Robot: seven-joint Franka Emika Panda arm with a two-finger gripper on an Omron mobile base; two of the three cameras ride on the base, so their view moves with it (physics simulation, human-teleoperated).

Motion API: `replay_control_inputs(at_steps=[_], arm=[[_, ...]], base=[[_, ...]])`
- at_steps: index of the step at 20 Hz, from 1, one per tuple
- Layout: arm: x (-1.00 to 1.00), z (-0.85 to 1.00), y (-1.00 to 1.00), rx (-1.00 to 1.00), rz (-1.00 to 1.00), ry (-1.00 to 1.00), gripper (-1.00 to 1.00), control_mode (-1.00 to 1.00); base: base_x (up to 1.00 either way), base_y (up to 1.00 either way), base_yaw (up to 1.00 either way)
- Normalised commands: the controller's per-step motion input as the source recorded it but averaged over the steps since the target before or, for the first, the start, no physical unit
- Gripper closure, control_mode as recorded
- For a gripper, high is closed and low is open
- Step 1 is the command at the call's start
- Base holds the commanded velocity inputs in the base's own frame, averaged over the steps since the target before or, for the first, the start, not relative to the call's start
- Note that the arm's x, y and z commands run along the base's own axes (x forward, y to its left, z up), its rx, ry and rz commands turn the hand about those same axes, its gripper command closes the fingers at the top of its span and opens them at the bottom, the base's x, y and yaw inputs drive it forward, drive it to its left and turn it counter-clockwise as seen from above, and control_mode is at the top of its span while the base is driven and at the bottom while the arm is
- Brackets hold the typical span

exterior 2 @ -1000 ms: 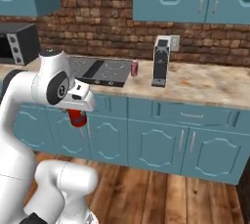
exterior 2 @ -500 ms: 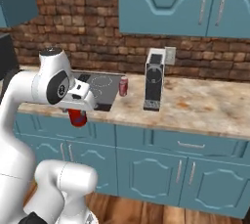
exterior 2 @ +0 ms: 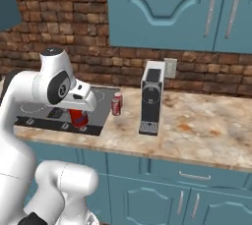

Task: Four empty soda cans are scattered around the kitchen. Gather all the cans and cluster them next to the stove for recycling.

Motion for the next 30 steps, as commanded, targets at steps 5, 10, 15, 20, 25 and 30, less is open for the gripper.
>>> replay_control_inputs(at_steps=[5, 10, 15, 20, 25, 30], arm=[[0.00, 0.00, 0.00, 0.00, 0.00, 0.00, 1.00, 1.00], [0.53, -0.31, -0.40, 0.11, 0.00, 0.00, 1.00, -1.00], [0.59, -0.48, -0.41, 0.11, 0.00, -0.02, 1.00, -1.00], [0.44, -0.36, -0.03, 0.00, 0.00, 0.00, 1.00, -1.00], [0.30, -0.34, 0.00, -0.01, 0.00, -0.01, 1.00, -1.00], [0.26, -0.50, 0.00, -0.04, 0.00, -0.05, 1.00, -1.00]], base=[[0.54, -0.26, 0.00], [0.13, -0.09, 0.00], [0.00, 0.00, 0.00], [0.00, 0.00, 0.00], [0.00, 0.00, 0.00], [0.00, 0.00, 0.00]])
